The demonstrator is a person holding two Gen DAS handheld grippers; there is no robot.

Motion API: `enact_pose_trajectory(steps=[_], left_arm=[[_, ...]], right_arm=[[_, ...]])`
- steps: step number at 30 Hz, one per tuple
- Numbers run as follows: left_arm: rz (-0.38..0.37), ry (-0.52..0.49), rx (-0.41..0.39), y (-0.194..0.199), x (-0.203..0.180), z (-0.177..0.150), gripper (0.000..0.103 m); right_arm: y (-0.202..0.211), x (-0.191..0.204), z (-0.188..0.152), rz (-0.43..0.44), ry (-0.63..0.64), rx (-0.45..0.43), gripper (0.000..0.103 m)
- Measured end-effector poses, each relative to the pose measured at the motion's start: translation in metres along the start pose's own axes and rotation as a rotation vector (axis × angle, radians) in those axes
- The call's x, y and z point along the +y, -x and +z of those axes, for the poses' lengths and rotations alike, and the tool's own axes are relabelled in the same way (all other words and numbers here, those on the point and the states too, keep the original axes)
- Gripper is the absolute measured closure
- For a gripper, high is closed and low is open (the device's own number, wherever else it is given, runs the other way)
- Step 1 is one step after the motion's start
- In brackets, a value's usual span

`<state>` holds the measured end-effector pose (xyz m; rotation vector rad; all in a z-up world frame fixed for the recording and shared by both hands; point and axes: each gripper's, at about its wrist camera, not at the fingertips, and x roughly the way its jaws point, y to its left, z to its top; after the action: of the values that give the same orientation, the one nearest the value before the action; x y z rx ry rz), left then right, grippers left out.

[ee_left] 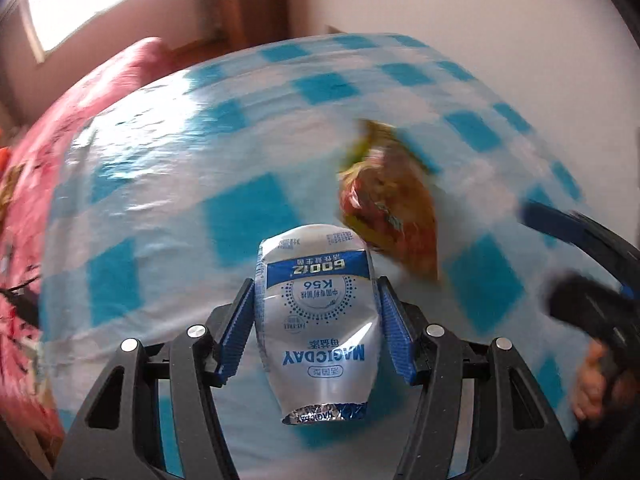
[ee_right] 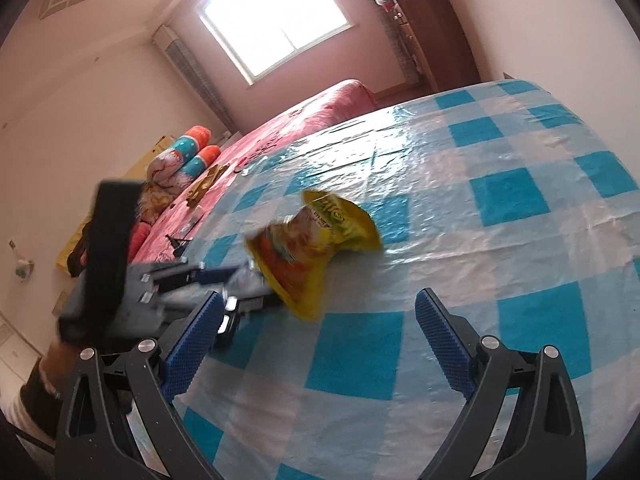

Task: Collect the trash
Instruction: 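Grasp white milk bag with left tool while right tool grasps yellow snack bag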

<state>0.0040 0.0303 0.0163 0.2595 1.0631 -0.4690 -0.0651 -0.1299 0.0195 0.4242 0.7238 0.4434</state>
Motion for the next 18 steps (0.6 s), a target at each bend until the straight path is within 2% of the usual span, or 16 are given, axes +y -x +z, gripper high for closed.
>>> enact_pose_trajectory(steps=[2, 4, 6, 13, 18], left_arm=[[-0.055, -0.034, -0.004, 0.006, -0.014, -0.004, 0.042], [-0.057, -0.058, -0.027, 0.014, -0.02, -0.006, 0.042], [-0.052, -0.027, -0.056, 0.022, -0.012, -0.005, 0.042], [0.044, 0.113, -0.08, 0.019, 0.015, 0.004, 0.042], [0.11, 0.201, -0.1, 0.025, 0.025, -0.012, 0.042]], right_arm=[[0.002, -0.006, 0.002, -0.014, -0.017, -0.012, 0.008], [0.003, -0.012, 0.004, -0.018, -0.041, -0.012, 0.008], [0.002, -0.017, 0.006, -0.019, -0.062, -0.004, 0.008], [-0.017, -0.019, 0.017, -0.064, -0.054, 0.05, 0.008], [-0.034, -0.018, 0.023, -0.065, -0.046, 0.093, 0.008]])
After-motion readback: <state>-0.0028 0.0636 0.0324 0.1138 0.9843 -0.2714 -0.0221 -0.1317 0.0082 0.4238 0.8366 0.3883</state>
